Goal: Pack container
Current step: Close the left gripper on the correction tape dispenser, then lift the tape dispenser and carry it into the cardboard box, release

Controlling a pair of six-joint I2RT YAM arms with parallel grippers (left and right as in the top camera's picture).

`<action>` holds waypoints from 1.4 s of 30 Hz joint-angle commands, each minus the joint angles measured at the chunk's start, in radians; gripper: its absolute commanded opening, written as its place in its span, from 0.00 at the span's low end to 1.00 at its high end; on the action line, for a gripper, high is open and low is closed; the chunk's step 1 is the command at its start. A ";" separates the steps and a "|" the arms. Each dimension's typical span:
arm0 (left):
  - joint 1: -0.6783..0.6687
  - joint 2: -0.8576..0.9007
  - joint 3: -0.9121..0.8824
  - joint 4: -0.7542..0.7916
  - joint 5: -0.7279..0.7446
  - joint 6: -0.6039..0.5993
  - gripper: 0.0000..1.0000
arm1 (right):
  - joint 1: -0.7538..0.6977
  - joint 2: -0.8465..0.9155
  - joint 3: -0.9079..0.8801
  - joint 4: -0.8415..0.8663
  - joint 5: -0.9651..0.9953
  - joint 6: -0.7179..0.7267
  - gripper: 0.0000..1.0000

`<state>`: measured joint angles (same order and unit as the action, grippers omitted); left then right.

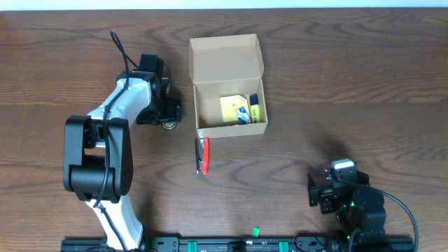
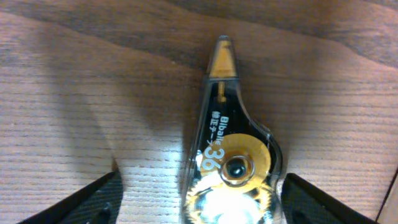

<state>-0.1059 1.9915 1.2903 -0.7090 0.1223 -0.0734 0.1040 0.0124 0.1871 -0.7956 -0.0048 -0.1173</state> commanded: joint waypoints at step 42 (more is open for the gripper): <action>0.001 0.043 0.195 -0.142 0.001 0.006 0.23 | -0.005 -0.007 -0.011 -0.004 -0.003 -0.011 0.99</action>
<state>-0.1059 2.0254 1.4338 -0.8337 0.1238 -0.0731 0.1040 0.0124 0.1871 -0.7956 -0.0044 -0.1173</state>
